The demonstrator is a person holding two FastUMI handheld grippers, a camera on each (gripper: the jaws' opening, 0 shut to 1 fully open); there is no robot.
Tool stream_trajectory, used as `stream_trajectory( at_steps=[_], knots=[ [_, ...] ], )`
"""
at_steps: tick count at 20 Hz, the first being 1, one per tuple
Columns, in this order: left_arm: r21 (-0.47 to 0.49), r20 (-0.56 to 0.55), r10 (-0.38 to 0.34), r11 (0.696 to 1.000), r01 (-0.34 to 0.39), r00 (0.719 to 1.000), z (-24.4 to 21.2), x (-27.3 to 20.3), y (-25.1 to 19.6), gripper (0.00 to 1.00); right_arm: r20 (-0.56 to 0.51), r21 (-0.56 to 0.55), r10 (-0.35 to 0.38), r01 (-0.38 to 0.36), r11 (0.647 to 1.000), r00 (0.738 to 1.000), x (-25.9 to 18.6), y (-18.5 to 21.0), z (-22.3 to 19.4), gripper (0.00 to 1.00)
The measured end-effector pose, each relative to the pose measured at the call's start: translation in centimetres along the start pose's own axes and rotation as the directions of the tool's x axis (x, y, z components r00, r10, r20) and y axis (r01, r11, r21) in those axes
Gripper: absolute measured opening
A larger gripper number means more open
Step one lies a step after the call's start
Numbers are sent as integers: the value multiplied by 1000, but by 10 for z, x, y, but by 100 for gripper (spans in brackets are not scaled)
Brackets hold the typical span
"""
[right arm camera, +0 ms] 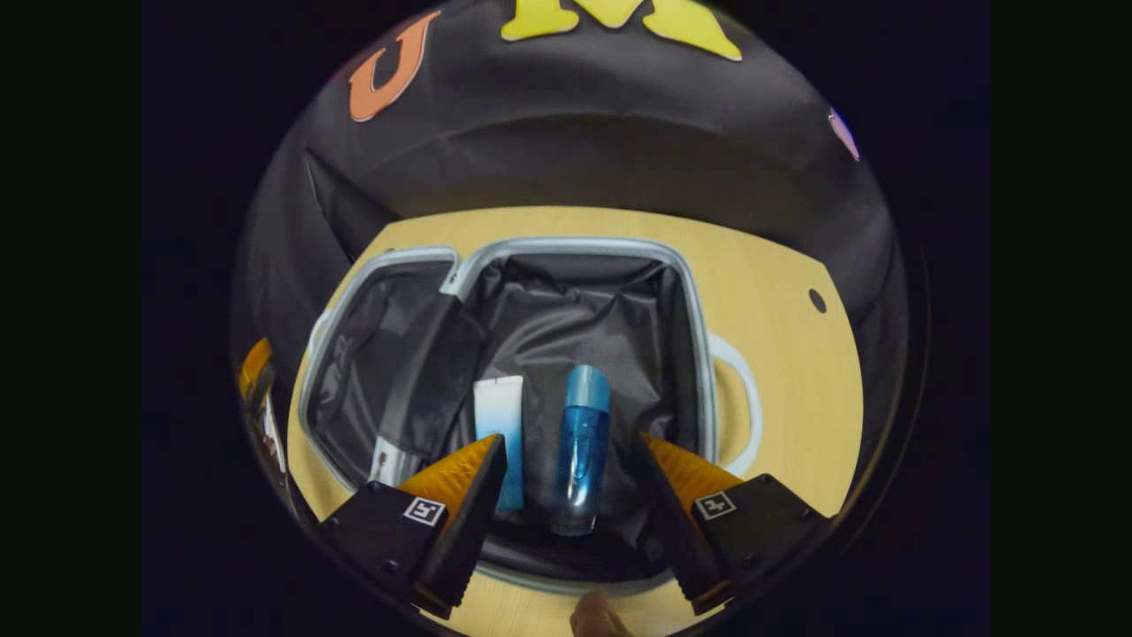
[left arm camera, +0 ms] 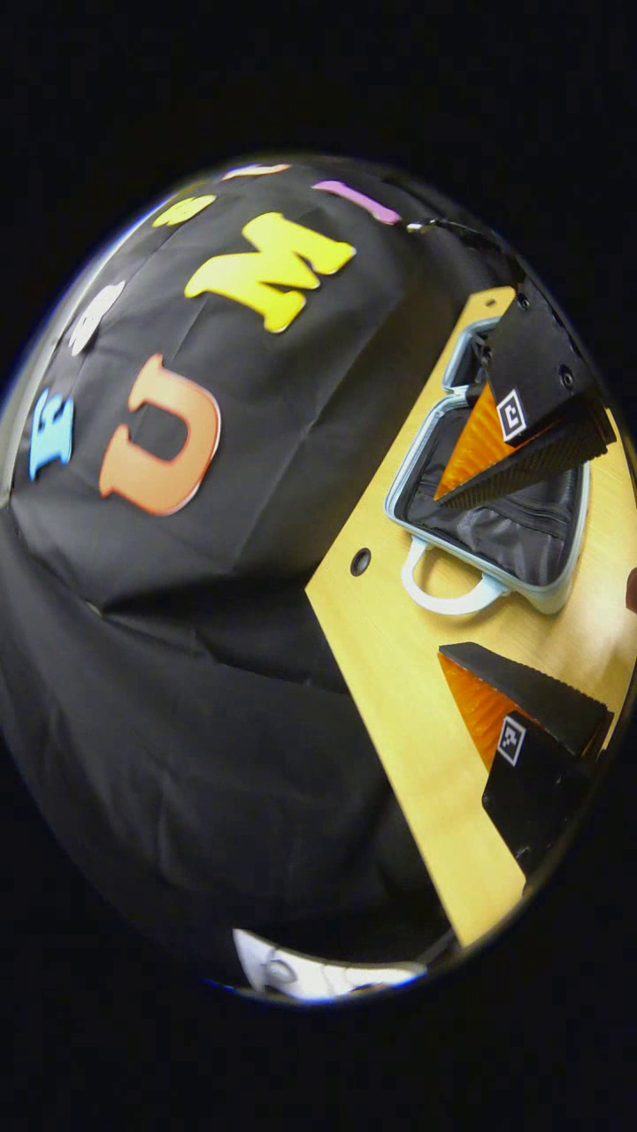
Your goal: First open the suitcase, pack the skin care products into it, and then close the suitcase.
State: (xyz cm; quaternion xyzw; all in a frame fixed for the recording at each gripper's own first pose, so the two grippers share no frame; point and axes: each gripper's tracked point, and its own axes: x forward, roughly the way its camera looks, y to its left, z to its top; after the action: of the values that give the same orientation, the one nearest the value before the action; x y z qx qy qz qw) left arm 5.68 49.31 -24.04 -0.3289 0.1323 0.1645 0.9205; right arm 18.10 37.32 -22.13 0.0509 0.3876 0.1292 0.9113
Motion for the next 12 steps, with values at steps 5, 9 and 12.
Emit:
stream_trajectory(
  at_steps=[5,9,12],
  knots=[
    [-237,-118,-35,971,6,992,-27,42,35,96,101,4,28,-28,1000,994,-85,-16,3,80],
    [-357,-163,-99,933,35,982,-41,70,35,91,193,-43,10,-2,999,981,-149,-38,-3,83],
    [-367,-197,-104,930,25,975,-54,82,39,79,237,-87,-15,37,996,972,-180,-52,-13,80]
  ],
)
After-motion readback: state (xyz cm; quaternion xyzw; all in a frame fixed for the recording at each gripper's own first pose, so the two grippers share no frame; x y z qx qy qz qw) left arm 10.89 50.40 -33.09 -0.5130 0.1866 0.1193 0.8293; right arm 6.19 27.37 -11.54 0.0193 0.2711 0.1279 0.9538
